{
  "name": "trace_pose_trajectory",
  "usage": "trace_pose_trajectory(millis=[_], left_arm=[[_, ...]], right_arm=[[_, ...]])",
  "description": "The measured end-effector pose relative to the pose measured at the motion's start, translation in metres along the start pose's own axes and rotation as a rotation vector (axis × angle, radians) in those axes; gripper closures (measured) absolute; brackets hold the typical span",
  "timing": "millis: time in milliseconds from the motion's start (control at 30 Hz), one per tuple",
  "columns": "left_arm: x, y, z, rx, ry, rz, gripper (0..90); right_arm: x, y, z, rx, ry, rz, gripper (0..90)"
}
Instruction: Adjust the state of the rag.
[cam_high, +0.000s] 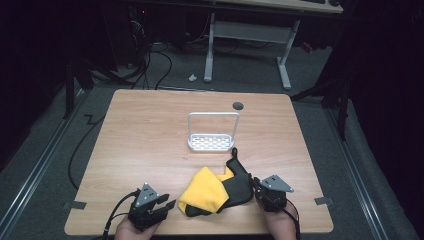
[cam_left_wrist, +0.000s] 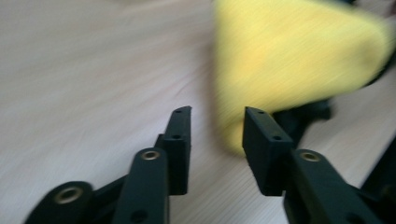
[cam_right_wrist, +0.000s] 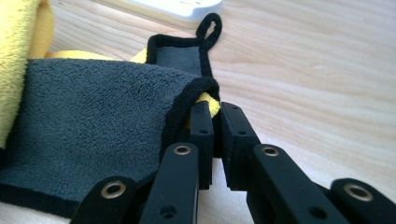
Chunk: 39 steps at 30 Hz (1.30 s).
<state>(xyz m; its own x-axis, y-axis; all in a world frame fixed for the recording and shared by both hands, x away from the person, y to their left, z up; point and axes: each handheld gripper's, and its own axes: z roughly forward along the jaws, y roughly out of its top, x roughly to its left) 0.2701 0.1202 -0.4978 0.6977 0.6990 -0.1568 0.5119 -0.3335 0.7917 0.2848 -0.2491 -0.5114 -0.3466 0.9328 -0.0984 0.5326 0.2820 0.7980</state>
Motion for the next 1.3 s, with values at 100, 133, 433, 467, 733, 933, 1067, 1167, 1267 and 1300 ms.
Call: trace_pose_trajectory(millis=[100, 133, 433, 467, 733, 933, 1067, 1167, 1267, 1300], left_arm=[[-0.022, 0.02, 0.009, -0.037, -0.065, 0.071, 52.8], [-0.032, 0.028, 0.016, -0.046, -0.093, 0.097, 50.1], [-0.092, 0.049, 0.07, -0.015, -0.1, 0.253, 30.1], [-0.094, 0.047, 0.074, -0.002, -0.083, 0.264, 30.0], [-0.061, 0.041, 0.052, -0.037, -0.005, 0.211, 81.7], [0.001, 0.024, 0.004, -0.102, 0.099, 0.075, 82.1], [0.042, 0.006, -0.017, -0.122, 0.144, -0.042, 81.7], [0.061, -0.005, -0.016, -0.112, 0.168, -0.101, 84.2], [0.077, -0.01, -0.013, -0.101, 0.147, -0.18, 80.5], [0.08, -0.011, -0.013, -0.096, 0.153, -0.182, 79.0]], right_arm=[[-0.002, -0.002, 0.0, -0.001, 0.013, 0.019, 84.3], [-0.002, -0.002, 0.0, -0.001, 0.016, 0.016, 84.2], [-0.003, -0.002, 0.001, -0.002, 0.038, 0.037, 84.0], [-0.003, -0.002, 0.001, -0.001, 0.04, 0.035, 84.0], [-0.002, -0.002, 0.0, 0.0, 0.042, 0.037, 84.2], [-0.005, -0.002, -0.001, -0.011, 0.024, 0.047, 84.7], [-0.012, -0.001, -0.003, -0.034, -0.008, 0.064, 84.7], [-0.018, -0.001, -0.005, -0.045, -0.029, 0.083, 84.6], [-0.026, -0.003, -0.008, -0.045, -0.062, 0.101, 84.5], [-0.031, -0.004, -0.009, -0.047, -0.067, 0.114, 84.2]])
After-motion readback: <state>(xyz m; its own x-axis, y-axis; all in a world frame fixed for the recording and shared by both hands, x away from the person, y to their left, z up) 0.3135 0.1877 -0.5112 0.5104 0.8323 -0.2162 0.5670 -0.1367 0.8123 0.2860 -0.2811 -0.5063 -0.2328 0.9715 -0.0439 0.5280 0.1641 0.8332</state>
